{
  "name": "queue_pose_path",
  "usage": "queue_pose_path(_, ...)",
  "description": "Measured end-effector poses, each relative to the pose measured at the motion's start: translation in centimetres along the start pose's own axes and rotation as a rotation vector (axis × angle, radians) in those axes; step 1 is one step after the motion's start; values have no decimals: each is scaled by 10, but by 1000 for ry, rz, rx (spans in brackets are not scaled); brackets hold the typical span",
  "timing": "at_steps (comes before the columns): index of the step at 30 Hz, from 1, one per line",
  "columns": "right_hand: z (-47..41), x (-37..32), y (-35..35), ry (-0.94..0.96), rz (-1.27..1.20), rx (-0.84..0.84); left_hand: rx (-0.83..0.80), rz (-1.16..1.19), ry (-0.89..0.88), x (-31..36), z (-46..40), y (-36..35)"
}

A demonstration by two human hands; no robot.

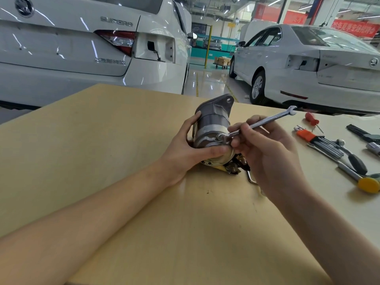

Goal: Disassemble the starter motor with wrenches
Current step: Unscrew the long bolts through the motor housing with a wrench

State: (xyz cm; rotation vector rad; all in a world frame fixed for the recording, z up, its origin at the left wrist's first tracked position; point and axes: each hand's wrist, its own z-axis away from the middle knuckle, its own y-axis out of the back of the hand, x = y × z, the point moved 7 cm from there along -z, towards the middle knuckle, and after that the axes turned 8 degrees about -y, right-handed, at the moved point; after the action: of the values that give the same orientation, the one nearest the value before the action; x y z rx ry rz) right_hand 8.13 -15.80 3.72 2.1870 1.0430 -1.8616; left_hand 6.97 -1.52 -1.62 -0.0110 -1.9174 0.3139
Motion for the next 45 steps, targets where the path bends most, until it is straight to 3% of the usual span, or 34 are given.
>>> queue_pose_path(4,0,-5,0,28,67,-15,-1,7,-1,0,0,0)
queue_pose_path(10,2,-27,-22,181,416,-117,-3,13,-24,-3,-2,0)
queue_pose_path(13,-1,-37,-53,329,874,-215,-14,-15,-29,-4,-3,1)
queue_pose_path(16,-5,-23,-87,424,1504,-421,-80,-64,-50,-3,0,0)
queue_pose_path(18,-3,-12,-94,407,1689,-561,-120,-51,-62,-5,4,3)
queue_pose_path(21,0,-21,-85,414,1502,-546,-131,-63,-54,-5,2,1)
queue_pose_path(26,-3,-29,-29,115,432,-175,-20,-29,-27,-3,-2,0)
queue_pose_path(29,-4,-16,-6,-13,114,-24,-5,-48,-34,-2,-3,1)
queue_pose_path(35,-4,-12,1,2,20,9,3,-39,-32,-2,-3,0)
queue_pose_path(45,-4,-6,1,-22,68,-56,-8,-51,-32,-4,-5,2)
